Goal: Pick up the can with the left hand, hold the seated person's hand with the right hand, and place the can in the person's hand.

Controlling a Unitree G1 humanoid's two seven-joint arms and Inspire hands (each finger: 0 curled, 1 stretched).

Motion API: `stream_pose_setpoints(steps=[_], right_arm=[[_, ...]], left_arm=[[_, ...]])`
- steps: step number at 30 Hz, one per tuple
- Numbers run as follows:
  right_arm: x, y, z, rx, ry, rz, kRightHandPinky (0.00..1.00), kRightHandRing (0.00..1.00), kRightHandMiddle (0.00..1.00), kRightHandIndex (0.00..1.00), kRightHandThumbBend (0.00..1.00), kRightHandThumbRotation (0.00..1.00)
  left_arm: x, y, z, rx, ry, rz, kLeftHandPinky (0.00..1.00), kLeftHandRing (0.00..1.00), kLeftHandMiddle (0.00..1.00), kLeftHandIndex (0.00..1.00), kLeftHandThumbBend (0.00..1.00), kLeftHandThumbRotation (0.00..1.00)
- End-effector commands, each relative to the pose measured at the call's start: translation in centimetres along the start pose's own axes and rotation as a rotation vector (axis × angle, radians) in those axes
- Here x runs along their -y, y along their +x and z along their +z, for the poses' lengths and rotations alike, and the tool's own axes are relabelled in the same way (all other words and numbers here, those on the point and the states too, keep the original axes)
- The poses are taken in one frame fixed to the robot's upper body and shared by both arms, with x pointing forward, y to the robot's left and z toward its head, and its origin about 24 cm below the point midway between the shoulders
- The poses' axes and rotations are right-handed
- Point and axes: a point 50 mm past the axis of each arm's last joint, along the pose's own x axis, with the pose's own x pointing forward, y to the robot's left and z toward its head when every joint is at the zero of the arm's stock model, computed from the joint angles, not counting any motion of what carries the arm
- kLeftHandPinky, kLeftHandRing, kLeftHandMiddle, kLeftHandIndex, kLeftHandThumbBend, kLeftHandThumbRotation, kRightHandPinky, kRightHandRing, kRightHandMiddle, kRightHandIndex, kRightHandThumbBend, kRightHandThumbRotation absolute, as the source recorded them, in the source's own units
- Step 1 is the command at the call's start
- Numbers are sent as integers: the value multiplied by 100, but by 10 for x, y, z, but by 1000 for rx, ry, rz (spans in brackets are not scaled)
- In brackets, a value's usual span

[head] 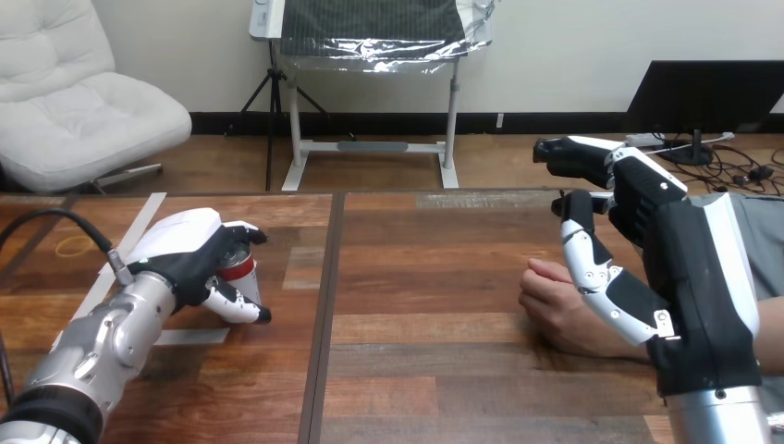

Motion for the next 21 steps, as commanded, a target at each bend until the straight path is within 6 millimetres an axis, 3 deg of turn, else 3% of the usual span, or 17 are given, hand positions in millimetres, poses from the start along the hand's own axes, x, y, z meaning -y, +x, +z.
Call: stream_pose_setpoints(steps=[1, 11, 21], right_arm=[[4, 8, 12, 78, -11, -2, 62, 76, 76, 68, 0, 0], [4, 9, 11, 77, -8, 0, 61, 75, 75, 68, 1, 0], [4, 10, 12, 81, -11, 4, 61, 75, 74, 67, 0, 0]], left_arm=[[-24, 9, 11, 12, -18, 85, 68, 78, 82, 80, 72, 15], [-25, 9, 9, -7, -36, 103, 58, 68, 76, 75, 72, 8], [-26, 9, 7, -28, -63, 116, 58, 65, 71, 71, 69, 1]])
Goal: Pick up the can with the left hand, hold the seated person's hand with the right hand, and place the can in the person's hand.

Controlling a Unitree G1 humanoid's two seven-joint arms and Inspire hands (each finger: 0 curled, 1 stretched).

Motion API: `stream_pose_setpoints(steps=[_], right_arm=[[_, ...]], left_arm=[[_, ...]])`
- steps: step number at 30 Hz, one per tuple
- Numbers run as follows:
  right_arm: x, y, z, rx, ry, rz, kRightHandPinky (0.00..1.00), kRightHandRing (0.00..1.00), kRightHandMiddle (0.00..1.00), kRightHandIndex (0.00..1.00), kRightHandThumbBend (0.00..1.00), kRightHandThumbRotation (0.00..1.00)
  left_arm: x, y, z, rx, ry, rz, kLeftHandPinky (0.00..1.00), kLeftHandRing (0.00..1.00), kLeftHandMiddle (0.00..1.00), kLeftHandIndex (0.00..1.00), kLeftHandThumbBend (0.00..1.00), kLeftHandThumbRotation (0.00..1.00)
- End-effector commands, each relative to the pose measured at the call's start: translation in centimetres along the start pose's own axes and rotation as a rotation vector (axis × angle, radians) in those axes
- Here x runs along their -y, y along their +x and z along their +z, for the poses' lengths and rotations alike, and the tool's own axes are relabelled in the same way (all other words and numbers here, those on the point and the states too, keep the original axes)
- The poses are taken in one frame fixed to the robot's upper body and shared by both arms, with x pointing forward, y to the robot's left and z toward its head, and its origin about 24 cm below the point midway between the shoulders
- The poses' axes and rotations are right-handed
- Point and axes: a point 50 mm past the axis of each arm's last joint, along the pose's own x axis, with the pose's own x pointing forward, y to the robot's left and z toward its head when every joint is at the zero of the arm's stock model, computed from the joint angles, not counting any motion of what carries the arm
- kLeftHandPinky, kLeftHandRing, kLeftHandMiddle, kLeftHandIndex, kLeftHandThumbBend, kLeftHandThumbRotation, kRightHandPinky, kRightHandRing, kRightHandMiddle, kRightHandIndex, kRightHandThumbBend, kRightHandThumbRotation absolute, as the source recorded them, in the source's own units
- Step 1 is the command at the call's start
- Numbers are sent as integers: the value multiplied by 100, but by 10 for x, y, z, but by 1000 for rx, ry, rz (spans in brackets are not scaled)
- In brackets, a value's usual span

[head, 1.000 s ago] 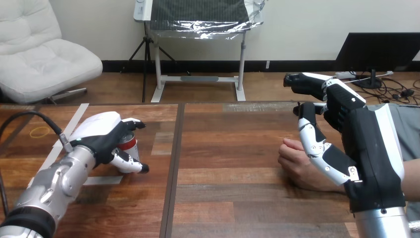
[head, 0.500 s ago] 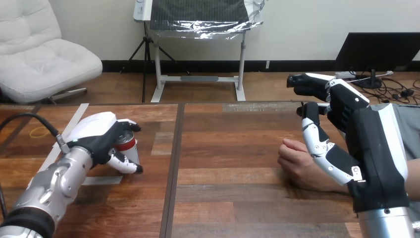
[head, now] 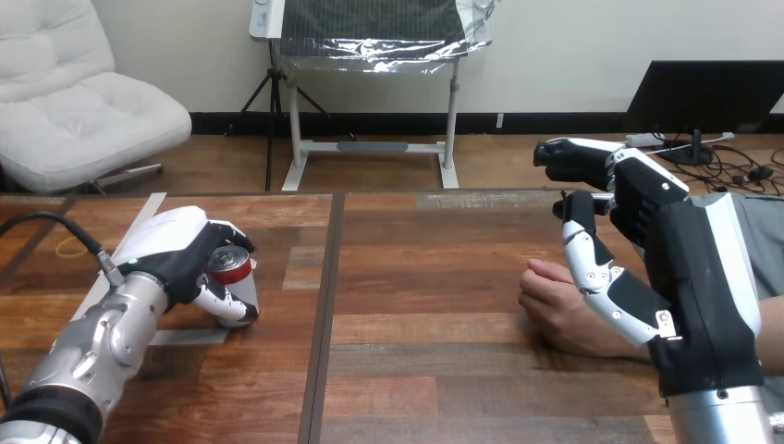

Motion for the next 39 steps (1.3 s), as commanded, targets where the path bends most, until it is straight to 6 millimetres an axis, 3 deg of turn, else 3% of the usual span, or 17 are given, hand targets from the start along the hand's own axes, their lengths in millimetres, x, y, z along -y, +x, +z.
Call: stream_pose_setpoints(steps=[1, 27, 39], right_arm=[[4, 10, 12, 82, -8, -2, 61, 75, 74, 67, 1, 0], [5, 14, 12, 86, -15, 7, 60, 73, 72, 65, 1, 0], [5, 15, 11, 82, -20, 13, 56, 71, 71, 64, 1, 0]], left_arm=[[-23, 9, 14, 29, -32, 86, 58, 65, 70, 70, 69, 1], [-34, 9, 11, -9, -82, 48, 57, 61, 66, 69, 66, 0], [-40, 7, 10, -3, -116, 44, 54, 57, 62, 64, 66, 0]])
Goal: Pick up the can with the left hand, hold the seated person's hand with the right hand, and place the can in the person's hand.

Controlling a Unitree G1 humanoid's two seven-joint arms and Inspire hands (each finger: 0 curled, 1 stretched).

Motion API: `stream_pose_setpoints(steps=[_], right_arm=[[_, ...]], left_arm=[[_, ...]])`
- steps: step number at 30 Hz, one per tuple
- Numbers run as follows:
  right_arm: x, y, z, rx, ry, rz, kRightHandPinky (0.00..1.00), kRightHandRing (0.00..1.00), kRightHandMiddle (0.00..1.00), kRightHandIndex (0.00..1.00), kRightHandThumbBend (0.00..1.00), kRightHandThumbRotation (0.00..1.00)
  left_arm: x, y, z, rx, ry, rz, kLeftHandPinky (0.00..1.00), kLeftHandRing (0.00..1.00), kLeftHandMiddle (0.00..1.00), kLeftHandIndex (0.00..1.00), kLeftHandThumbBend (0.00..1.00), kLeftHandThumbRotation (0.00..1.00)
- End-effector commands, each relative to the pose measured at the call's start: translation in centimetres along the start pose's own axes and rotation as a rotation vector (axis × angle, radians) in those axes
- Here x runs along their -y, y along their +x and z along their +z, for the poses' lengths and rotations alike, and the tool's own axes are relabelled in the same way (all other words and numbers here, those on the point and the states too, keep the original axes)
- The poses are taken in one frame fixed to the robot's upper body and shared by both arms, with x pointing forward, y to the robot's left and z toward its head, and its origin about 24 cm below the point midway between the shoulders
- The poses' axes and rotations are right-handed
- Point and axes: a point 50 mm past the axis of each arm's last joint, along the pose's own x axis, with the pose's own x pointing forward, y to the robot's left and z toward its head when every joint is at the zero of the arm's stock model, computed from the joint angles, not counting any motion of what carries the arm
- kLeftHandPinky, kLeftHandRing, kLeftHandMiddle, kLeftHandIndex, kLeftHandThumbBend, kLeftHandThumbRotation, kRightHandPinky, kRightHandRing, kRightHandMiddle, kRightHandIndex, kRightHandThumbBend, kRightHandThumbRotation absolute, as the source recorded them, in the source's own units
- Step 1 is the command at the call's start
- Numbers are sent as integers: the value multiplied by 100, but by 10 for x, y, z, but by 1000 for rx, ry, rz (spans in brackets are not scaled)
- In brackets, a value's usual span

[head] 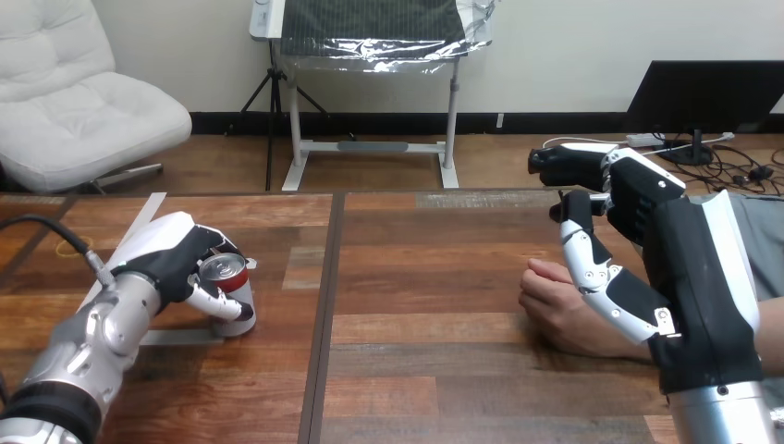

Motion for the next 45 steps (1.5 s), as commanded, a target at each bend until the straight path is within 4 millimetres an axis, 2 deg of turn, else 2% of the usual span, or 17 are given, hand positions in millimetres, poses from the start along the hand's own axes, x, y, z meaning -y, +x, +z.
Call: stream_pose_setpoints(steps=[1, 7, 14, 45], right_arm=[[4, 13, 11, 79, -10, -6, 56, 71, 71, 64, 1, 0], [4, 13, 11, 79, -8, -4, 55, 70, 71, 64, 1, 0], [4, 13, 11, 82, -3, -2, 55, 70, 70, 64, 1, 0], [7, 13, 11, 83, -16, -1, 53, 68, 69, 63, 2, 0]], left_arm=[[-34, 3, 18, 70, -29, 96, 53, 56, 61, 63, 66, 0], [-35, 2, 18, 75, -35, 89, 43, 48, 54, 57, 65, 0], [-34, 1, 18, 76, -43, 95, 37, 43, 51, 55, 64, 0], [-28, -1, 23, 134, -33, 170, 32, 40, 47, 54, 66, 0]])
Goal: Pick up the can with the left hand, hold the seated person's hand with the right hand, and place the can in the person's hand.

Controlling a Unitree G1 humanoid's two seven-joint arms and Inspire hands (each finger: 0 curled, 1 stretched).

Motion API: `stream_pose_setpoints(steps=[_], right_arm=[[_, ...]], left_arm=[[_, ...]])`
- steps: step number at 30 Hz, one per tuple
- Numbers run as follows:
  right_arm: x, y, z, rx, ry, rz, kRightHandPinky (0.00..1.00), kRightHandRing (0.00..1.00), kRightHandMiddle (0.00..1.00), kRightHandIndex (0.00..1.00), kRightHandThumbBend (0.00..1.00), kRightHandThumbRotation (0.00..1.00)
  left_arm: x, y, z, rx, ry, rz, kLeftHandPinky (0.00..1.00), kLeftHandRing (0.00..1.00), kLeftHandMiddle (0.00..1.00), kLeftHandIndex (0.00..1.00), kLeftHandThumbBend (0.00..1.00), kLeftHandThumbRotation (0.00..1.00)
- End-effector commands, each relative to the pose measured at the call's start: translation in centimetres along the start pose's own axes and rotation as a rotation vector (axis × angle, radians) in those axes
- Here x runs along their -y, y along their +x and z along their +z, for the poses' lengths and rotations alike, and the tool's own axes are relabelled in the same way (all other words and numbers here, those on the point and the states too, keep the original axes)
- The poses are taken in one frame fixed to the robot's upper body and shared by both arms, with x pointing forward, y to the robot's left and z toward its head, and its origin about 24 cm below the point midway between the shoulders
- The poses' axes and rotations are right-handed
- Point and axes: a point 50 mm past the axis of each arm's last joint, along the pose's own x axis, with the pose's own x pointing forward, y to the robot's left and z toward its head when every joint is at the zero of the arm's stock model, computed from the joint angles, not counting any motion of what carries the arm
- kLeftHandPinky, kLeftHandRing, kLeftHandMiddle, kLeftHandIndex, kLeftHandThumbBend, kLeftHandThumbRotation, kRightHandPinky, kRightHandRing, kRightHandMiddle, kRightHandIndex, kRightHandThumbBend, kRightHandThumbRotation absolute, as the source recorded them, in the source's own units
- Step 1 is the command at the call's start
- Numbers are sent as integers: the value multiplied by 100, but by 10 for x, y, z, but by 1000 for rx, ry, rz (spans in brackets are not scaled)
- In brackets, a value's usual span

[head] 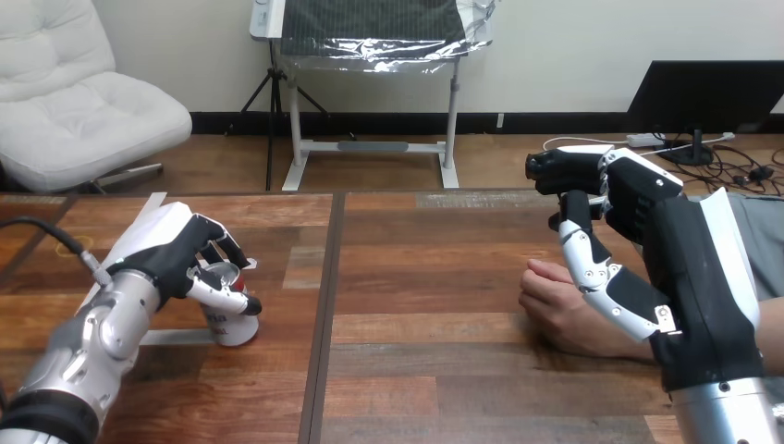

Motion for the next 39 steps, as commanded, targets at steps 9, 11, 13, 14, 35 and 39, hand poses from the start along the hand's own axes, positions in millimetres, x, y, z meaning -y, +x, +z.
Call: stream_pose_setpoints(steps=[9, 11, 13, 14, 35, 39], right_arm=[[5, 11, 11, 83, -4, -15, 52, 67, 68, 63, 3, 0], [5, 11, 11, 83, -4, -14, 52, 66, 67, 63, 3, 0], [5, 11, 11, 83, -1, -15, 51, 66, 67, 63, 3, 0], [5, 11, 11, 83, -1, -15, 51, 66, 67, 63, 3, 0], [5, 11, 11, 82, -2, -19, 51, 66, 68, 63, 4, 0], [5, 11, 11, 83, -3, -18, 51, 66, 68, 63, 4, 0]], left_arm=[[-25, 4, 22, 106, 3, 119, 32, 39, 47, 54, 66, 0], [-25, 4, 22, 102, 1, 116, 32, 39, 47, 54, 66, 0], [-25, 5, 22, 100, 2, 116, 32, 40, 48, 54, 66, 0], [-25, 5, 21, 100, 2, 116, 32, 40, 48, 54, 66, 0], [-24, 3, 22, 123, 11, 144, 33, 40, 48, 54, 66, 0], [-24, 3, 21, 128, 20, 150, 34, 41, 48, 54, 66, 0]])
